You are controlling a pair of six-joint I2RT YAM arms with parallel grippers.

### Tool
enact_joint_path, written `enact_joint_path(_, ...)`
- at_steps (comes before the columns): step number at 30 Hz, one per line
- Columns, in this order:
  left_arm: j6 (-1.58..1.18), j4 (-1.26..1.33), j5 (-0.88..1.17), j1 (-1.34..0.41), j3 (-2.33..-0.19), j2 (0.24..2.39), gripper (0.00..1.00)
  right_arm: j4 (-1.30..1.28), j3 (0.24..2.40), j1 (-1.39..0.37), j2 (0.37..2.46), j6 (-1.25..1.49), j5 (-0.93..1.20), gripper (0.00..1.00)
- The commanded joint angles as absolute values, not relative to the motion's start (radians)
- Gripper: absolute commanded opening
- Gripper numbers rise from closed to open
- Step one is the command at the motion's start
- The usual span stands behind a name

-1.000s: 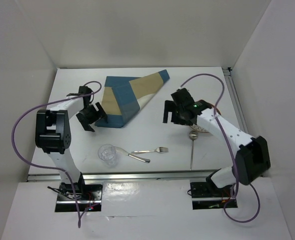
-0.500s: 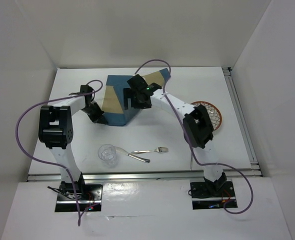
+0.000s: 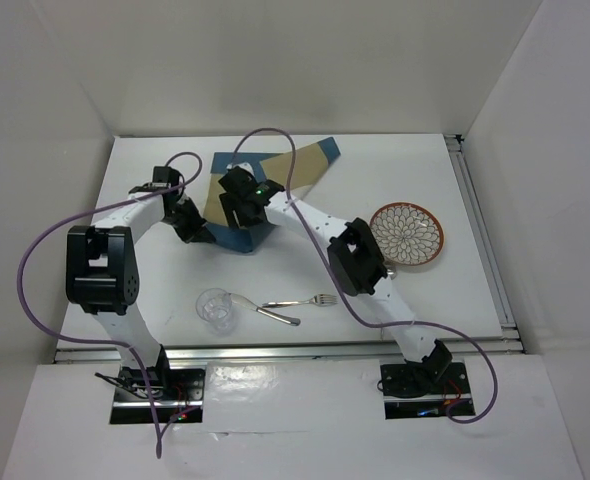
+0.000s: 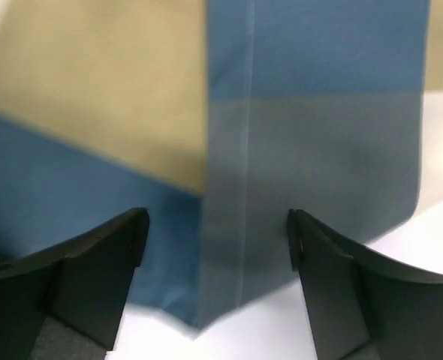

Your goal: Set the dinner table for one person

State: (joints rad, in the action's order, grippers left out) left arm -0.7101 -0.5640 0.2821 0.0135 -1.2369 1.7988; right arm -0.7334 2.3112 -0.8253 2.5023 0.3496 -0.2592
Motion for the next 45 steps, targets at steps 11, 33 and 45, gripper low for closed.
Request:
enact_joint_path(11,-0.696,-0.569,0.347,0.020,-1.239,1.749,0.00,-0.724,2.260,-0.778,2.425,0.409,-0.392,0.08)
enact_joint_path(33,-0.715,-0.531,0.413,0.020,-1.220,1.740,0.00,-0.319,1.032,-0.799,1.548,0.937,-0.299,0.77)
enact_joint_path(45,-0.706,-0.512,0.394,0.020,-1.151,1.721,0.00,-0.712,1.803,-0.818,2.053,0.664,-0.455,0.78)
